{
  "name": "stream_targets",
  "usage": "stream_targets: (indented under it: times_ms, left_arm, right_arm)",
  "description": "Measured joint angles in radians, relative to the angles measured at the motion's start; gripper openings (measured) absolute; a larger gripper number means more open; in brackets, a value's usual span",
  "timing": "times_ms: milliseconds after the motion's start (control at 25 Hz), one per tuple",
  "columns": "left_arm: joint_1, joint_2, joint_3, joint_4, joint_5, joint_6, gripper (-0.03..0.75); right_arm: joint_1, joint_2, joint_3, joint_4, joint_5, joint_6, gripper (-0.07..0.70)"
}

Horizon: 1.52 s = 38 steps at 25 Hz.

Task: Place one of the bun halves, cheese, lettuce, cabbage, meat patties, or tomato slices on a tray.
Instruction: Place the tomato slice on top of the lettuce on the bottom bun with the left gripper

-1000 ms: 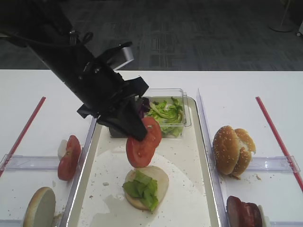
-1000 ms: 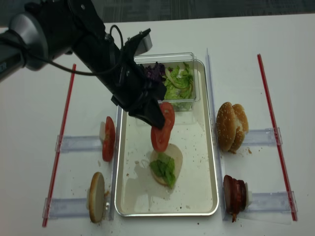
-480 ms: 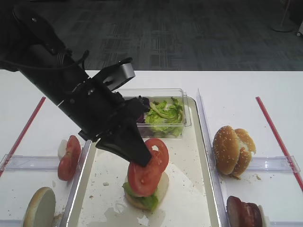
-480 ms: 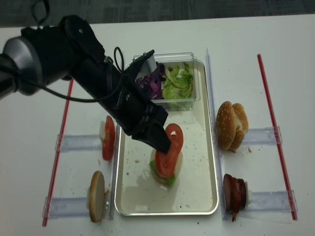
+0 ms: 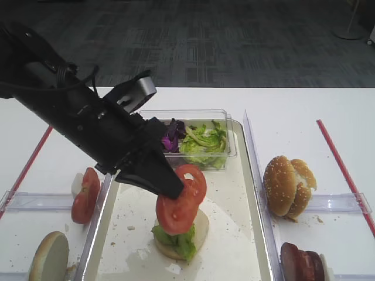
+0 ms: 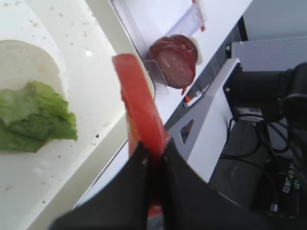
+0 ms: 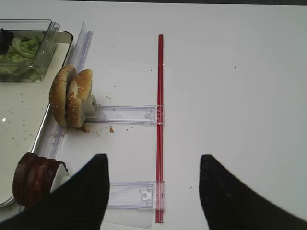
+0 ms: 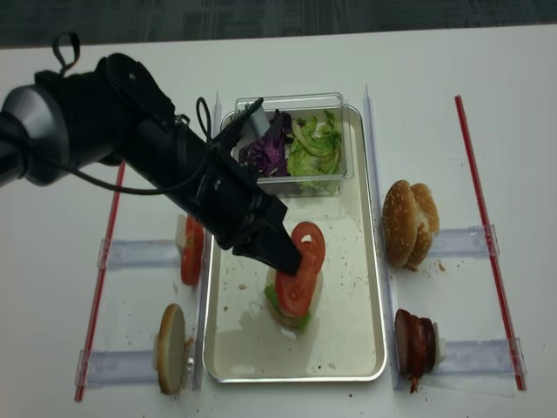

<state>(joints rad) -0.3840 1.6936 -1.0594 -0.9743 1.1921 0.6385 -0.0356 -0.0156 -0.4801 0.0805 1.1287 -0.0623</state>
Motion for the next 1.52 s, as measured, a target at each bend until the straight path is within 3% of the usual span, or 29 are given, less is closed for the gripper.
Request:
stream_targets:
  times_ms: [360,1120,1520]
  left_arm:
    - [0.099,0.007,0.000,-0.002,-0.004,0.015,0.008]
    - [0.095,0.128,0.091,-0.147,-0.019,0.101,0.008]
    - [0.053,0.178,0.091,-0.189,-0.025,0.126,0.008]
  right_arm:
    - [0.000,0.000,0.000,0.000,0.000,0.000,0.445]
    - [0.000,0.000,0.000,0.000,0.000,0.000,0.445]
    - [0.000,0.000,0.000,0.000,0.000,0.000,0.445]
